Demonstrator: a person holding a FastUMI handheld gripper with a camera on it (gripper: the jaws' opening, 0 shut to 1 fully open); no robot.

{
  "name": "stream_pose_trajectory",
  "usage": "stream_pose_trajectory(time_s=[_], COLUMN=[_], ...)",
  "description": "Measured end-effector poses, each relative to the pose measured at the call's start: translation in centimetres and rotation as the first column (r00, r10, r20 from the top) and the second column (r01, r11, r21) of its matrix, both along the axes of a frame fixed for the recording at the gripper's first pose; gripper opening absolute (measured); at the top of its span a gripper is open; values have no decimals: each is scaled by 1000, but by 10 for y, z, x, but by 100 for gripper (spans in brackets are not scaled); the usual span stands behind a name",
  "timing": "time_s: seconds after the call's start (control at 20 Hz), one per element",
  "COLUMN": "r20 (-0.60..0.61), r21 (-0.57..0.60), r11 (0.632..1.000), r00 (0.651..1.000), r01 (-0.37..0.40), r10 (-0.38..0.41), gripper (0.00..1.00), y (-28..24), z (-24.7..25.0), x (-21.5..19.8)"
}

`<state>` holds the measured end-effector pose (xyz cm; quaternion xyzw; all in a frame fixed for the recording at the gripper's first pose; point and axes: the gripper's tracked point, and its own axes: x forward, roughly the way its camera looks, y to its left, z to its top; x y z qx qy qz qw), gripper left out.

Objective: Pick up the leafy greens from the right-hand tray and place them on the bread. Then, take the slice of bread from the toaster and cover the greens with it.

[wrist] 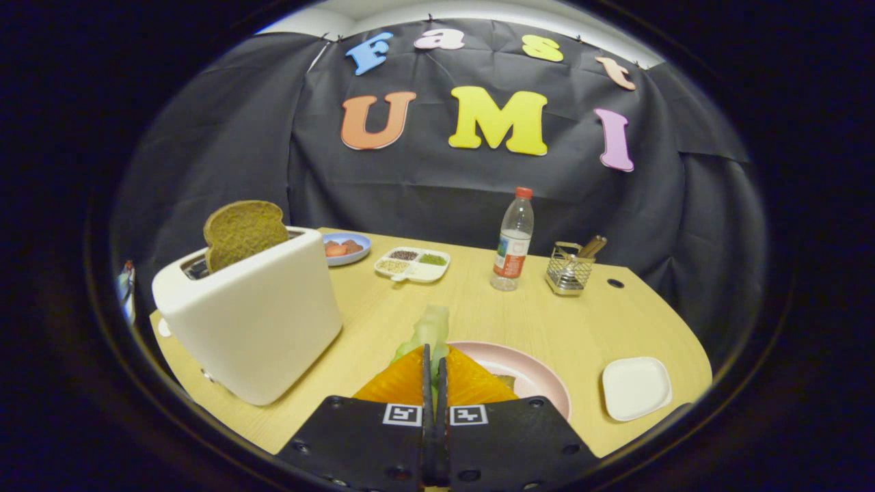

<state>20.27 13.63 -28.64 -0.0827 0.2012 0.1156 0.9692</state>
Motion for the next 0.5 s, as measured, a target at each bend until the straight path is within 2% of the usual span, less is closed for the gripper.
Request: stream_pose_trajectory(time_s=[0.15,0.5], r20=[17,-35], r21=[-52,-67], r11=[998,994], r00=[999,995], r01=[30,88], r10=[-29,-90], gripper=[0,1], y=[-15,-39], z=[-11,-40], x=[13,28])
